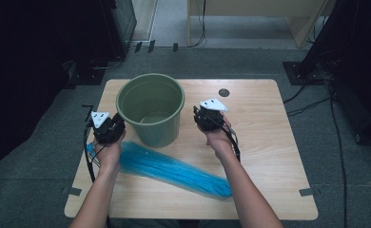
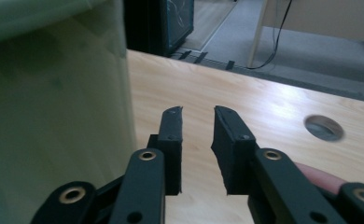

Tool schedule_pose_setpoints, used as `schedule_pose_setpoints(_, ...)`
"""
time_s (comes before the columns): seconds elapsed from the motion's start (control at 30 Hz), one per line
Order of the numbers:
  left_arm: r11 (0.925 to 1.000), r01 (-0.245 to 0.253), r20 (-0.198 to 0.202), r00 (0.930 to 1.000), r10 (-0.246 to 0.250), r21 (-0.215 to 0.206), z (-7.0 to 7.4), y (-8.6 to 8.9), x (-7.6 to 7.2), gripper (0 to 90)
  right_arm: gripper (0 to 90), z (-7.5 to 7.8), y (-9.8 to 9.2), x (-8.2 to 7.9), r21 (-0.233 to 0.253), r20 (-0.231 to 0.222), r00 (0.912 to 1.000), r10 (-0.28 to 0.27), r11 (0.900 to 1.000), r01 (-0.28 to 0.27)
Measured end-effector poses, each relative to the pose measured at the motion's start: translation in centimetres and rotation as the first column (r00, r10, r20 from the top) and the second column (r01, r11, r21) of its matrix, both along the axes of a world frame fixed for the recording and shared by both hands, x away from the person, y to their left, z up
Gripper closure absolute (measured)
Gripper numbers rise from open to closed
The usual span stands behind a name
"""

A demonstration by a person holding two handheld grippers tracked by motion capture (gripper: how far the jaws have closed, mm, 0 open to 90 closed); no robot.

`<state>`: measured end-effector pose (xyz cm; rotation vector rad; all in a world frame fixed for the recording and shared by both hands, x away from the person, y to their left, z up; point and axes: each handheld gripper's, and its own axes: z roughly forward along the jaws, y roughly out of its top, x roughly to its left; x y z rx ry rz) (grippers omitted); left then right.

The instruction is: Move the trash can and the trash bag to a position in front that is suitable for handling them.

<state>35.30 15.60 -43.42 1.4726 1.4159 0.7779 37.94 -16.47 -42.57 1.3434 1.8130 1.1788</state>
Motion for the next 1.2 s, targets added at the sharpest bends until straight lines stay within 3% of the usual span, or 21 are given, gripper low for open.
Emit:
schedule_pose_setpoints(0.2,0.9985,0.052,0.001,0.9986,-0.052,-0.016,0.2,-0.9,0.4,81.2,81.3,0.5,1.8,2.0,0.054,-0.016,0.9998,0.013,0.998,-0.013)
schedule_pose_setpoints(0.3,0.9977,0.067,0.018,0.9976,-0.066,-0.009,0.1,-1.3,0.5,87.9,89.1,0.4,2.0,2.3,0.08,0.018,0.9994,0.029,0.996,-0.03)
schedule_pose_setpoints(0.33,0.9973,0.073,0.023,0.9971,-0.073,-0.01,0.0,-1.5,0.5,90.0,90.0,0.2,1.5,2.3,0.113,0.015,0.9982,0.057,0.992,-0.059)
schedule_pose_setpoints(0.47,0.9949,0.1,0.023,0.9947,-0.1,-0.008,0.0,-2.0,0.5,90.0,90.0,0.3,1.0,1.6,0.101,0.015,0.9978,0.064,0.993,-0.065)
schedule_pose_setpoints(0.57,0.9905,0.136,0.016,0.9905,-0.136,0.018,0.2,-3.5,-0.3,90.0,90.0,0.6,-0.2,-0.1,0.038,0.015,0.9988,0.047,0.998,-0.048)
schedule_pose_setpoints(0.73,0.9858,0.164,0.015,0.9863,-0.164,0.036,0.2,-5.4,-1.4,90.0,90.0,0.5,-2.1,-2.0,0.008,0.041,0.9987,0.03,0.999,-0.031)
schedule_pose_setpoints(0.83,0.9835,0.176,0.007,0.9842,-0.177,0.041,0.3,-6.9,-2.6,90.0,90.0,0.5,-3.7,-4.2,-0.015,0.049,0.9988,-0.007,1.0,0.007)
schedule_pose_setpoints(0.9,0.9823,0.18,0.004,0.9835,-0.181,0.05,0.4,-7.8,-3.4,90.0,90.0,0.5,-4.1,-4.7,-0.017,0.047,0.9988,-0.011,1.0,0.012)
schedule_pose_setpoints(0.93,0.9803,0.19,0.008,0.9815,-0.191,0.053,0.4,-8.5,-4.2,90.0,90.0,0.5,-4.9,-5.8,-0.023,0.048,0.9988,-0.013,1.0,0.014)
schedule_pose_setpoints(1.07,0.9756,0.212,0.009,0.9771,-0.213,0.057,0.3,-9.4,-5.6,90.0,90.0,0.5,-6.1,-7.5,-0.006,0.045,0.9989,-0.013,1.0,0.013)
schedule_pose_setpoints(1.13,0.9717,0.225,0.02,0.9736,-0.227,0.07,0.2,-9.8,-6.5,90.0,90.0,0.3,-7.1,-9.4,-0.001,0.056,0.9982,-0.019,1.0,0.019)
schedule_pose_setpoints(1.2,0.9702,0.23,0.023,0.9723,-0.233,0.075,0.2,-10.1,-7.2,90.0,90.0,0.3,-7.2,-9.9,0.004,0.055,0.9983,-0.02,1.0,0.02)
